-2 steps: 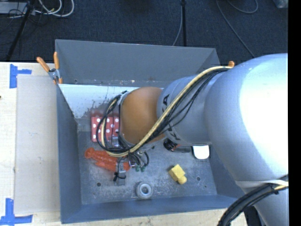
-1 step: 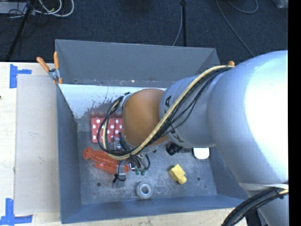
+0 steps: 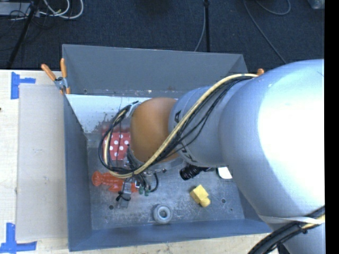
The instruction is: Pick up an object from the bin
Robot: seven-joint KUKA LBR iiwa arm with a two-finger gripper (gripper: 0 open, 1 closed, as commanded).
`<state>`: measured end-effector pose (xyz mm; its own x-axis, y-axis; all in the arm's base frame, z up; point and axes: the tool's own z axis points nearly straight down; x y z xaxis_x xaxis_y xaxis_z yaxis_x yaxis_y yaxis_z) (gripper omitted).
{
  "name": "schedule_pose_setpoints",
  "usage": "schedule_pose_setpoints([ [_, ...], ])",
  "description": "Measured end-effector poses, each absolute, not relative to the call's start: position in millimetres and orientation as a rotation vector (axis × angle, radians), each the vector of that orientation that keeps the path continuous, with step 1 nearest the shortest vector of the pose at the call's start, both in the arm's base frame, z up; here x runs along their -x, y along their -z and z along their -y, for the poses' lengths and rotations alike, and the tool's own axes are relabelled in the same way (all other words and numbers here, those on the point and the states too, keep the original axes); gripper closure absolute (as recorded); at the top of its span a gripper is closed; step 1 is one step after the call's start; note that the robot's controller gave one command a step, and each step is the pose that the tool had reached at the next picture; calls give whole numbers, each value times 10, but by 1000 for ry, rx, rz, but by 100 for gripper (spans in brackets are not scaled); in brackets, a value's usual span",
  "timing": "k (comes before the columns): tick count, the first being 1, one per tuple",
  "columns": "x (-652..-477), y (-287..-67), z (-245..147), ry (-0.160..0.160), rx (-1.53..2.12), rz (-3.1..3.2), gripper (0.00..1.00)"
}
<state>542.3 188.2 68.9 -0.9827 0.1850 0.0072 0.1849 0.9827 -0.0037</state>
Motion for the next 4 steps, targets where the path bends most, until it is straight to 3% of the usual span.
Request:
schedule_pose_setpoints([
  [1,-5420,-706,-1716,6,10,3144,100],
  [4,-5413,-781,-1713,5,13,3142,100],
])
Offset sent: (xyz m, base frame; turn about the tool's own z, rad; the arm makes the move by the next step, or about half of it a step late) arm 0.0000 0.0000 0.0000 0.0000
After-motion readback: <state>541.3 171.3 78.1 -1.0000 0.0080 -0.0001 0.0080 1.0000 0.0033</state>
